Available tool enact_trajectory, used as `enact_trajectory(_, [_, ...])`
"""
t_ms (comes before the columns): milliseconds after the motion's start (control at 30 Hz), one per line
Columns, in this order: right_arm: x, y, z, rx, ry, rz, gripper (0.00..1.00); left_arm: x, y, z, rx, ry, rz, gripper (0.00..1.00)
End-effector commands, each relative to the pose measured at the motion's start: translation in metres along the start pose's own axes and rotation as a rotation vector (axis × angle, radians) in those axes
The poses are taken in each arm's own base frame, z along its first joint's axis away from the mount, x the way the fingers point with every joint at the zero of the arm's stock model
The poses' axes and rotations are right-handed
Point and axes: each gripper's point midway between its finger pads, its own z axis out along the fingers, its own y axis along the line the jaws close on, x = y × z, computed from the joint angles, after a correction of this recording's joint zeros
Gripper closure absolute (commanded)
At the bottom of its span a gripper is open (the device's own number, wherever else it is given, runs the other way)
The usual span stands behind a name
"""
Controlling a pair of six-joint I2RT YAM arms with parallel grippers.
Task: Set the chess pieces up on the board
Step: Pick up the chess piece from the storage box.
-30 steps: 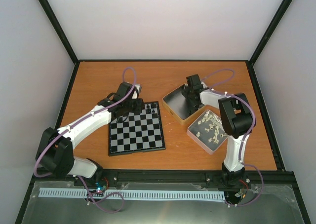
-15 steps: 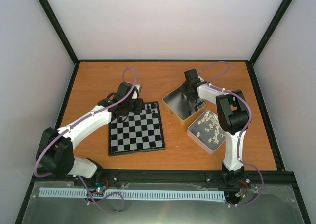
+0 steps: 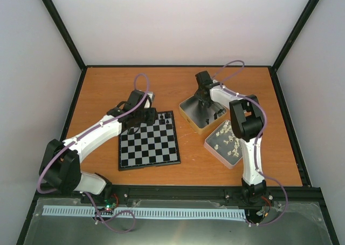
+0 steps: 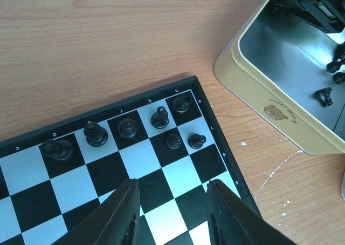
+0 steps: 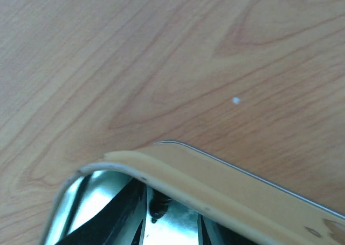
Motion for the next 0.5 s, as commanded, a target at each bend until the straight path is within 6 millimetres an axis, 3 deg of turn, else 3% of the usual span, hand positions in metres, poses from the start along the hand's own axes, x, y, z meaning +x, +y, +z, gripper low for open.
enact_trajectory(0, [0.01,-0.039,0.004,0.205,-0.006,-0.102,0.74,-0.008,0.001,0.002,-0.004,-0.024,0.003,0.64])
enact_trajectory(167, [0.012,-0.059,-0.004,0.274,-0.018,-0.163,0.79,-0.009,0.0,0.001,0.002,-0.027,0.004,0.64])
enact_trajectory(300, [0.011,-0.061,-0.018,0.25,-0.026,-0.195,0.82,-0.009,0.0,0.001,0.005,-0.028,0.003,0.64])
enact_trajectory(467, [0.016,-0.05,-0.013,0.146,0.047,-0.205,0.73,-0.01,-0.001,0.0,0.007,-0.028,0.003,0.64])
